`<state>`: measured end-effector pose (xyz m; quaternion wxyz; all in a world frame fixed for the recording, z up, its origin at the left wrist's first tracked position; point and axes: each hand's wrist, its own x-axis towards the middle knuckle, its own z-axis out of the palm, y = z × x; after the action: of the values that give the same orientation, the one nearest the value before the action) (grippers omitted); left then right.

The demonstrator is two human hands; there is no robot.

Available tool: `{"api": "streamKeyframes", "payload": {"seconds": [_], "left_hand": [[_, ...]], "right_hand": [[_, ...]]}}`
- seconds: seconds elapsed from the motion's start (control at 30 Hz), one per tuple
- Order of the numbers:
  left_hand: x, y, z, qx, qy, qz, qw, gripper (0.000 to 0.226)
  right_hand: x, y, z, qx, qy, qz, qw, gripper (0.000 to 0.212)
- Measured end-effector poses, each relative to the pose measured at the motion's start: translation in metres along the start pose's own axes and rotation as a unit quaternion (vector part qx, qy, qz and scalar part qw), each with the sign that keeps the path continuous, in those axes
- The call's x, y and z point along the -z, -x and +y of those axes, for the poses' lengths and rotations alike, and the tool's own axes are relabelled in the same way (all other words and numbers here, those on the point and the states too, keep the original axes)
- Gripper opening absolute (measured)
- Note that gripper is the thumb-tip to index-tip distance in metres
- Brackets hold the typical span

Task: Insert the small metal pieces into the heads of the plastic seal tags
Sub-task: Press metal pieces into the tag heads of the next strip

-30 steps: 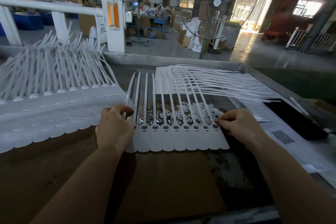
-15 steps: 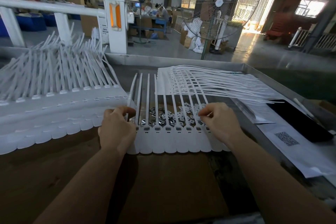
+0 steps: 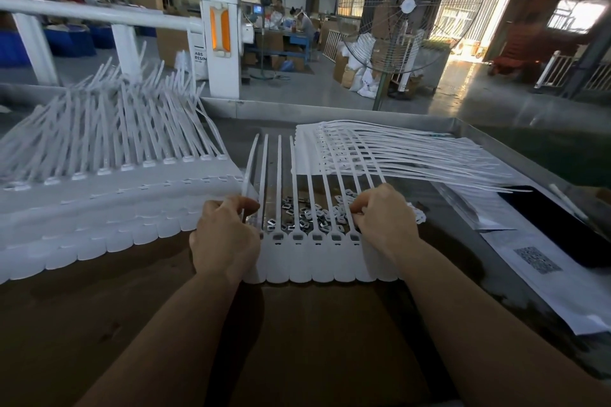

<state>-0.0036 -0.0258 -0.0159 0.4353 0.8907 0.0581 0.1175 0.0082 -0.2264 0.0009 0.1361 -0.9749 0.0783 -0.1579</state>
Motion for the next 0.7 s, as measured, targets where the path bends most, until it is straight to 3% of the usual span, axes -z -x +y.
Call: {"api": "streamKeyframes", "payload": {"seconds": [0.13,0.33,0.5,0.7], "left_hand": [[0.000,0.000,0.000,0.002,-0.002,-0.005,1.000,0.035],[0.000,-0.001,-0.001,-0.003,0.012,-0.007,1.000,0.032],[0.001,-0.002,-0.002,-0.015,0.036,0.006,0.999,0.024],[0.002,-0.007,-0.006,-0.009,0.050,0.015,0.999,0.026]], "right_hand": [[0.001,0.005,0.000,-0.001,-0.016,0.058,0.998,0.013],[0.005,0.016,-0.027,0.042,-0.130,0.093,0.986,0.008],[-0.003,0.027,-0.060,0.111,-0.261,0.022,0.959,0.019],[-0.019,0.032,-0.070,0.149,-0.297,-0.022,0.943,0.016]]}}
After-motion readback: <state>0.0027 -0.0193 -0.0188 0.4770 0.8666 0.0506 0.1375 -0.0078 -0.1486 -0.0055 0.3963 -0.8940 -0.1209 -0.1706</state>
